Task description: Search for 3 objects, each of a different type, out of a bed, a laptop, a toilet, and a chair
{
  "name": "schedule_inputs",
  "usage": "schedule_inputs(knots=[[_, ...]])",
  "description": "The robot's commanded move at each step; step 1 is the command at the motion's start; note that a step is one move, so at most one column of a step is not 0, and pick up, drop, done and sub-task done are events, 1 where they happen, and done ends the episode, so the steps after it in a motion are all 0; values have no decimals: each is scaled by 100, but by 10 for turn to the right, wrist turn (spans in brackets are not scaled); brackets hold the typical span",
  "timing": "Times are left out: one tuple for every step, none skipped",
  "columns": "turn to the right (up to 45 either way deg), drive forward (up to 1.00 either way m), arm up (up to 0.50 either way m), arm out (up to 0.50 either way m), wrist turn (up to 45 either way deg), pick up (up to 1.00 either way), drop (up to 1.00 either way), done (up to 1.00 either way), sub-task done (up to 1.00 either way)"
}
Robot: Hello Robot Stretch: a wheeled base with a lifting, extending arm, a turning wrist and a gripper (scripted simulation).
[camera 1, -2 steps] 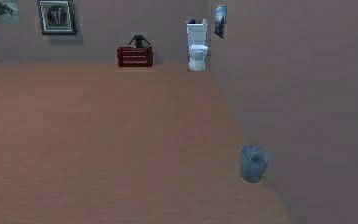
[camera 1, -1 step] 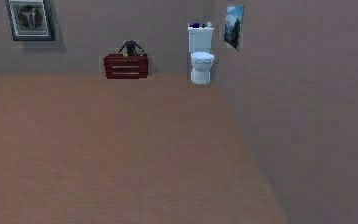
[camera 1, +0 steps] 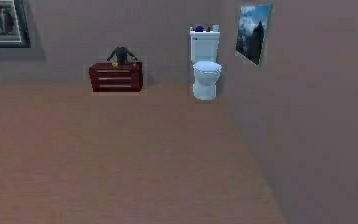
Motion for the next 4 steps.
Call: schedule_inputs(knots=[[0,100,0,0,0,0,0,0,0],[0,100,0,0,0,0,0,0,0],[-30,0,0,0,0,0,0,0,0],[0,35,0,0,0,0,0,0,0]])
